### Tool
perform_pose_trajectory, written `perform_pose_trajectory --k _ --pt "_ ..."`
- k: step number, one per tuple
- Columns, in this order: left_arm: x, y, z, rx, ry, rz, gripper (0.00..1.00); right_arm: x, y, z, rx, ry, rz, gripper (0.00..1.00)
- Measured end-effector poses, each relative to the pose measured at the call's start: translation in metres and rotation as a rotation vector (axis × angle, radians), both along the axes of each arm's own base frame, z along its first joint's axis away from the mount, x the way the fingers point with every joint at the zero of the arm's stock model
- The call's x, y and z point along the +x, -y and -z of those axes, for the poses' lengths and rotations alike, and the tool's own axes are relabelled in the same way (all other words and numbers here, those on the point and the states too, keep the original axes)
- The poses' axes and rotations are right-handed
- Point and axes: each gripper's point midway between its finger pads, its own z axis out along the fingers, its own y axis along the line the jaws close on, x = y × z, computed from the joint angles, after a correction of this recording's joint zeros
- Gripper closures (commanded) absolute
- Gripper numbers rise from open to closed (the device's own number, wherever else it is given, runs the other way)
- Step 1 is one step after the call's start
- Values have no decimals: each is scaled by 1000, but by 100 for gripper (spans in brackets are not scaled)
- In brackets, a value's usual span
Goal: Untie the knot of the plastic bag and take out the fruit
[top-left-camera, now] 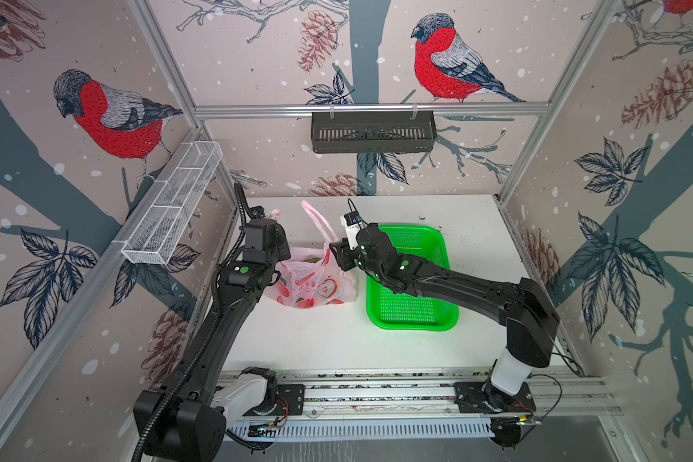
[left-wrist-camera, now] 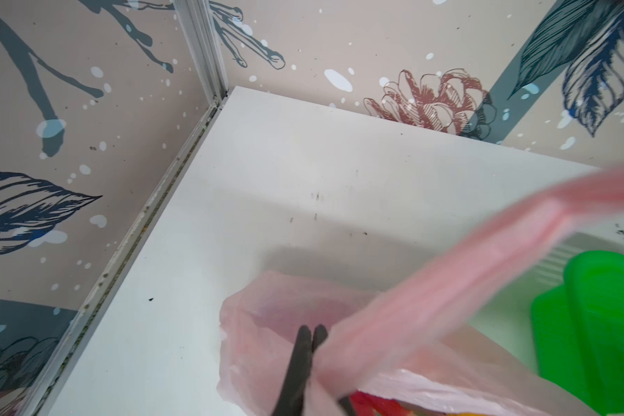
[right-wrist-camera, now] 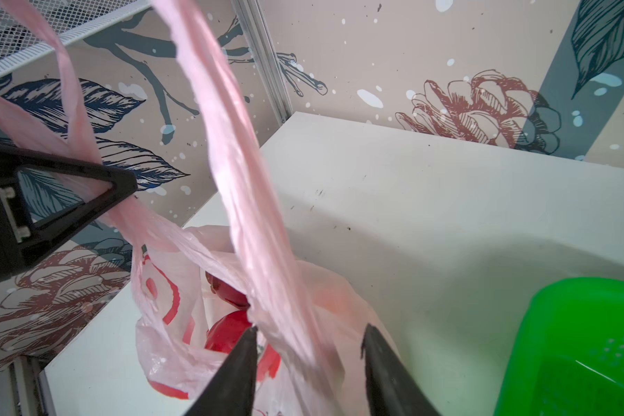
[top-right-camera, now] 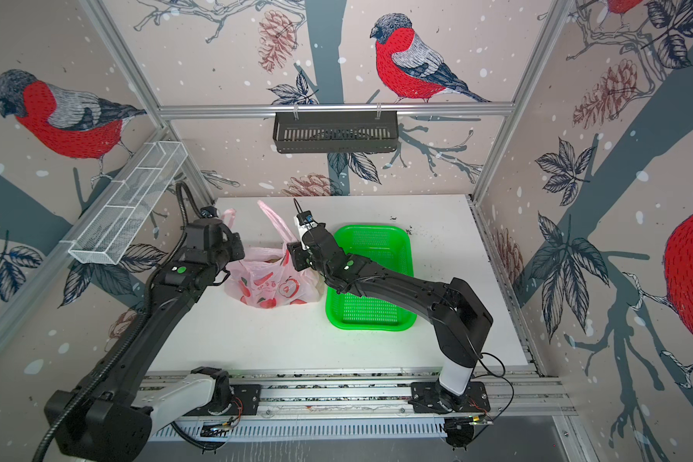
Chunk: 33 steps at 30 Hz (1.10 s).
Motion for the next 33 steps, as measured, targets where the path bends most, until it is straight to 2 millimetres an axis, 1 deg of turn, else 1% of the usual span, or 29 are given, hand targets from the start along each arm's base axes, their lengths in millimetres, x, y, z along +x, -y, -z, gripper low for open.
perform_pose_trajectory --k 1,6,9,14,17,21,24,26,31,33 --pt "-1 2 -2 -16 8 11 100 -3 0 -1 -12 6 26 38" --pt "-9 11 -9 -71 42 53 100 -17 3 -8 -56 37 176 34" --pt "-13 13 -11 -92 59 66 100 -20 3 -10 -70 47 264 31" --pt "-20 18 -6 -119 54 92 100 -16 1 -15 -95 62 392 30" --pt "-22 18 -4 -119 52 92 100 -24 -2 -22 -102 83 436 29" --pt "-24 19 0 -125 44 99 100 -36 -2 -36 -98 113 472 29" --pt "-25 20 3 -132 40 108 100 -37 -1 -39 -105 116 477 28" --pt "-25 19 4 -134 39 107 100 -35 -4 -39 -109 117 478 28" --pt "-24 21 2 -146 53 119 100 -28 -20 -29 -146 110 440 28" --pt "-24 21 2 -148 54 121 100 -24 -24 -26 -164 111 424 28"
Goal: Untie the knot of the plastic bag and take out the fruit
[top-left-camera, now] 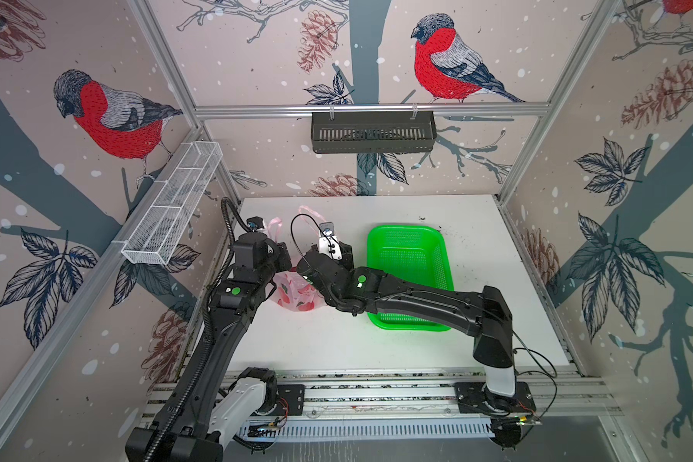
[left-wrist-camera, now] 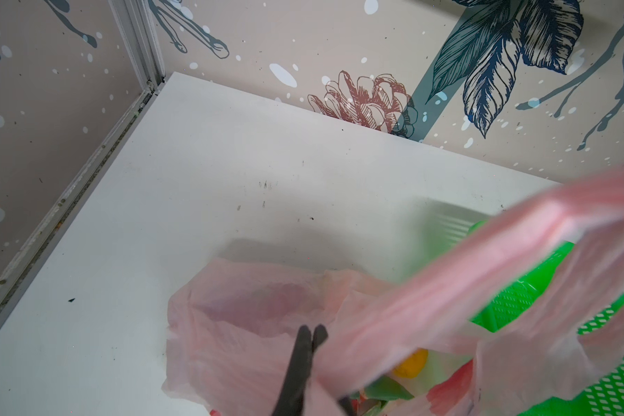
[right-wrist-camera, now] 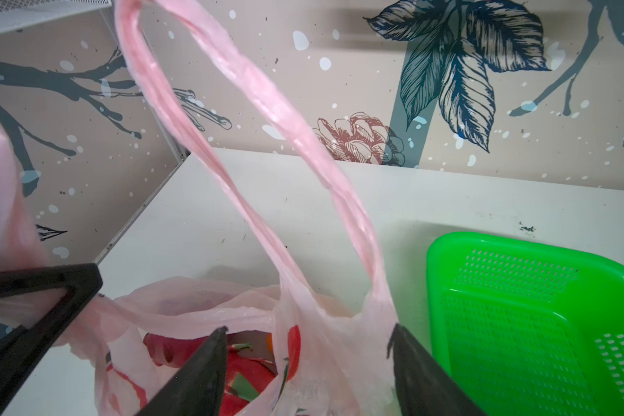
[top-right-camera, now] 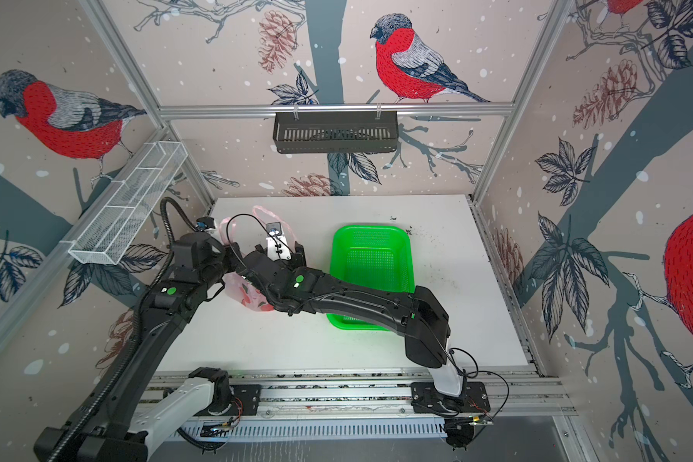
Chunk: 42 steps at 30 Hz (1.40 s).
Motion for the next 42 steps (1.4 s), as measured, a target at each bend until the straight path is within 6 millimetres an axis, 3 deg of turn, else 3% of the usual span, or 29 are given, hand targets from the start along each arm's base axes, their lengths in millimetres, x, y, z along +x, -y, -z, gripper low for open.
perform_pose_trajectory --k 16,24,30,37,42 --pt "-1 7 -2 -25 2 39 100 51 -7 25 -102 17 -49 26" --pt "0 14 -3 -45 12 69 100 58 -20 26 -111 66 -70 16" --pt "-2 20 -5 -72 15 98 100 66 -25 29 -79 72 -27 16" --pt "-5 21 -10 -78 32 103 100 82 -18 42 -42 50 76 27" --pt "-5 20 -10 -84 34 99 100 91 -3 47 -38 35 138 55"
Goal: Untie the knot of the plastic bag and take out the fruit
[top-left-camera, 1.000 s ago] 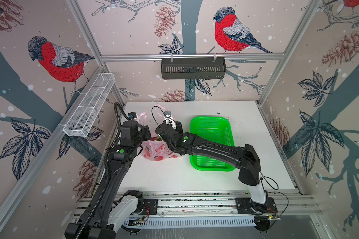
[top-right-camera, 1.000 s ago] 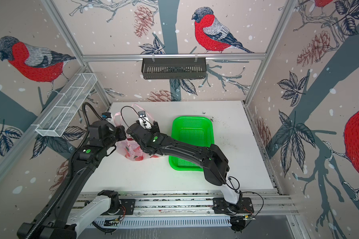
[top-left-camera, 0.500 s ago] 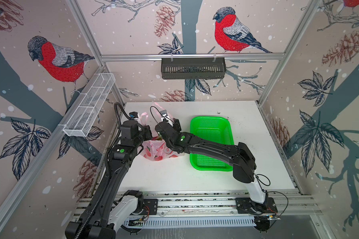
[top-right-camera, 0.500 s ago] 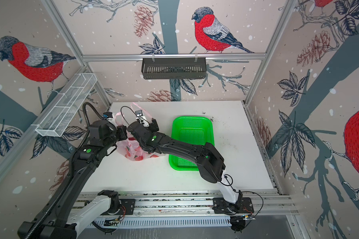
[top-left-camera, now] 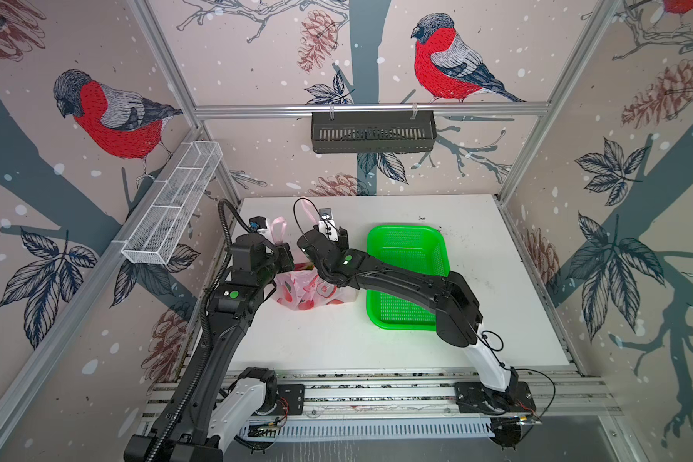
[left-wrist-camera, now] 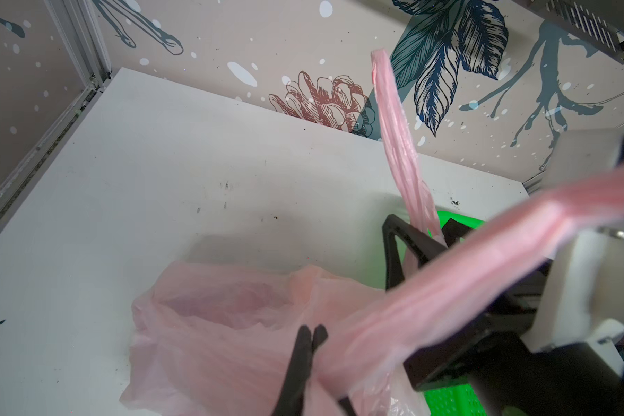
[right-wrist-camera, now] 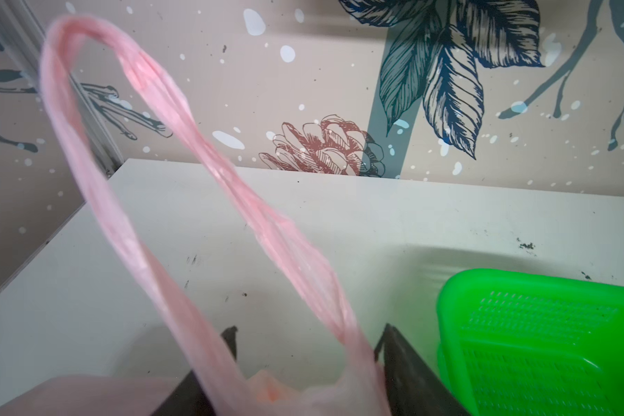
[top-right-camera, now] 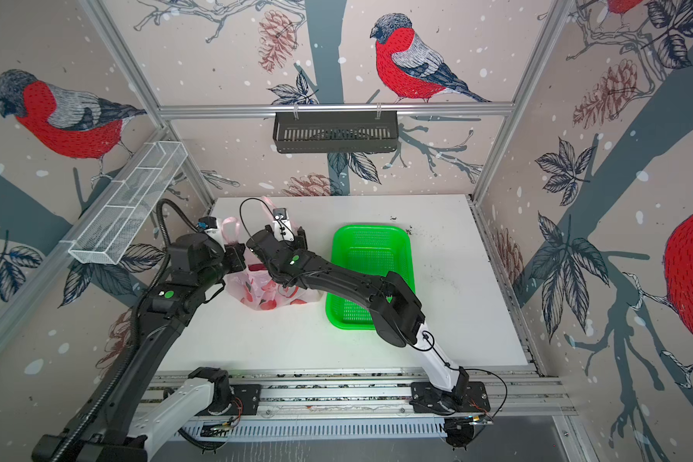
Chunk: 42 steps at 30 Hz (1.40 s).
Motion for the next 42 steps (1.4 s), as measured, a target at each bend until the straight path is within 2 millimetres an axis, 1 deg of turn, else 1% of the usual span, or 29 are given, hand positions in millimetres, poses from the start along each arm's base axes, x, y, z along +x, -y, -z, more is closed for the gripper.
perform_pose_trajectory --k 3,9,13,17,20,23,25,27,29,33,35,39,42 --pt "1 0 0 -4 0 -5 100 -5 7 1 0 -10 6 70" --pt "9 -3 3 3 0 -29 100 -19 27 -12 41 -22 -13 86" --pt "15 -3 4 2 -12 -33 100 -26 36 -19 67 -36 -43 92" --pt "22 -4 -5 2 6 -42 100 -28 44 -23 102 -58 -79 94" --pt "30 -7 -10 0 15 -52 100 -22 47 -22 127 -85 -111 95" --pt "38 -13 -15 -7 16 -69 100 -16 44 -22 156 -107 -152 96" --pt "44 -17 -19 -19 19 -78 100 -14 40 -25 169 -115 -185 96" --pt "53 -22 -18 -26 14 -89 100 -9 36 -32 189 -117 -224 97" --pt "62 -26 -17 -39 6 -91 100 1 32 -39 212 -109 -254 97" --pt "85 -35 -16 -62 -2 -103 100 26 27 -42 230 -105 -297 97" --pt "95 -36 -17 -74 -4 -99 100 37 23 -44 231 -98 -315 97" --pt "113 -36 -24 -96 1 -88 100 52 10 -52 247 -85 -379 97" --pt "117 -34 -32 -113 12 -74 100 58 6 -57 246 -72 -409 97"
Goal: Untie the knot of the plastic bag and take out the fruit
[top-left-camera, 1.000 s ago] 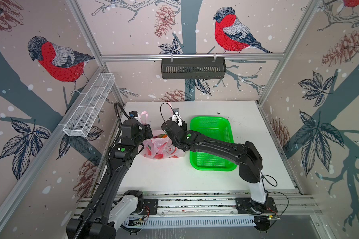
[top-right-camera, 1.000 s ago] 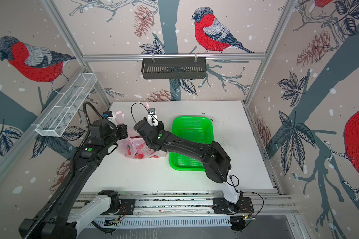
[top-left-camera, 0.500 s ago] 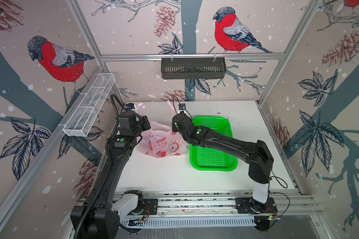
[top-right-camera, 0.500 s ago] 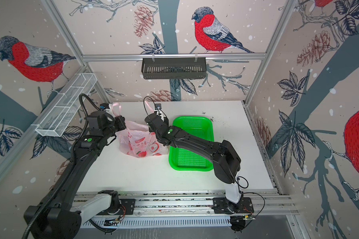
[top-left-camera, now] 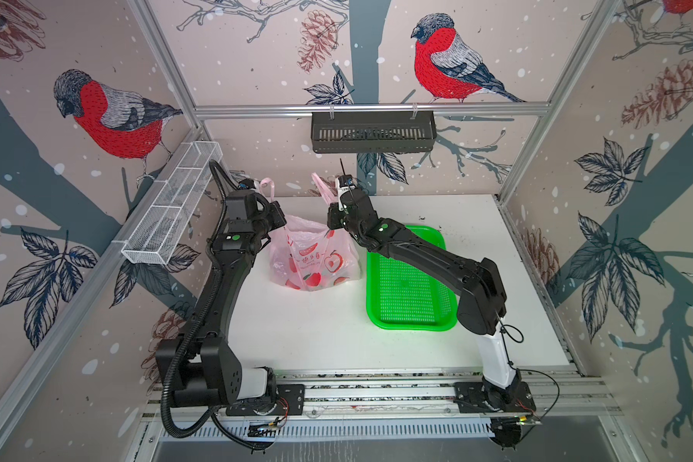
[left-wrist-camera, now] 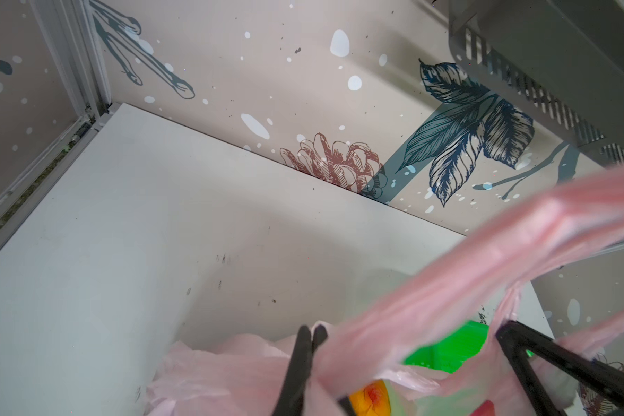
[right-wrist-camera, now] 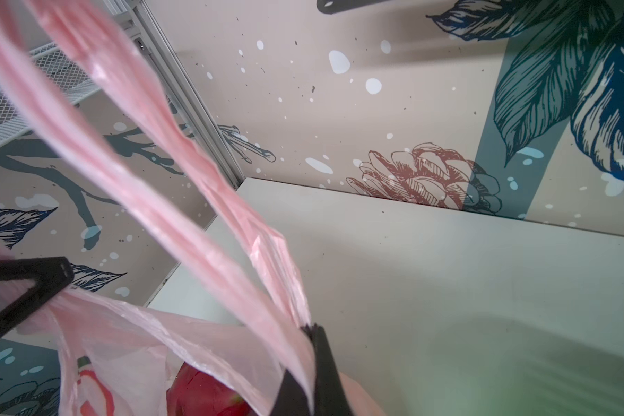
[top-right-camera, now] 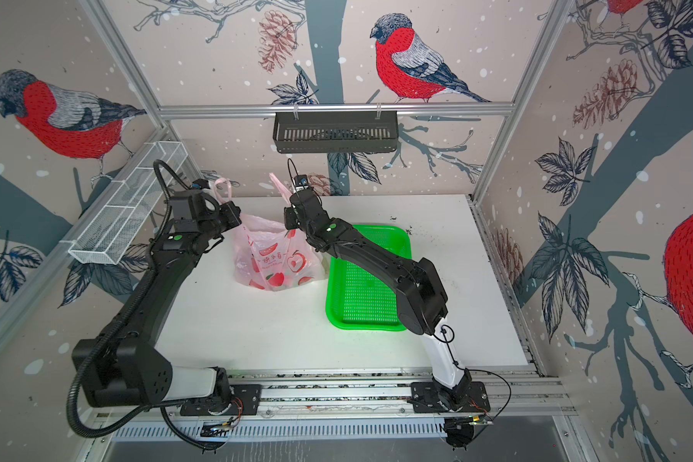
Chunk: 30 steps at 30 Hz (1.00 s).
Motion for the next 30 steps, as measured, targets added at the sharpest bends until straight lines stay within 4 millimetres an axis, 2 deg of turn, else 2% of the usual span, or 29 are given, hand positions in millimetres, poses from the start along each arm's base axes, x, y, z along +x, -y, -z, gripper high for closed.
perform_pose_trajectory --k 4,8,10,12,16,19,22,25,30 --pt "-2 1 -7 -4 12 8 100 -2 -1 -1 5 -3 -22 97" --pt "-18 4 -9 -11 16 26 100 -23 2 8 -10 -29 -62 97" --pt "-27 6 1 -5 -2 35 100 -36 5 13 -20 -38 -74 97" --pt "-42 7 23 -3 -49 44 100 -53 8 23 -32 -52 -91 97" --pt "-75 9 72 -8 -157 53 100 -93 15 60 -67 -109 -126 96" --pt "-99 11 96 -15 -211 57 100 -119 21 84 -91 -142 -131 94" --pt "-112 12 100 -20 -206 62 100 -137 24 93 -91 -152 -126 93" --pt "-122 15 101 -30 -202 71 100 -146 26 96 -77 -154 -110 90" --pt "-131 16 100 -35 -191 75 100 -154 28 99 -75 -156 -86 74"
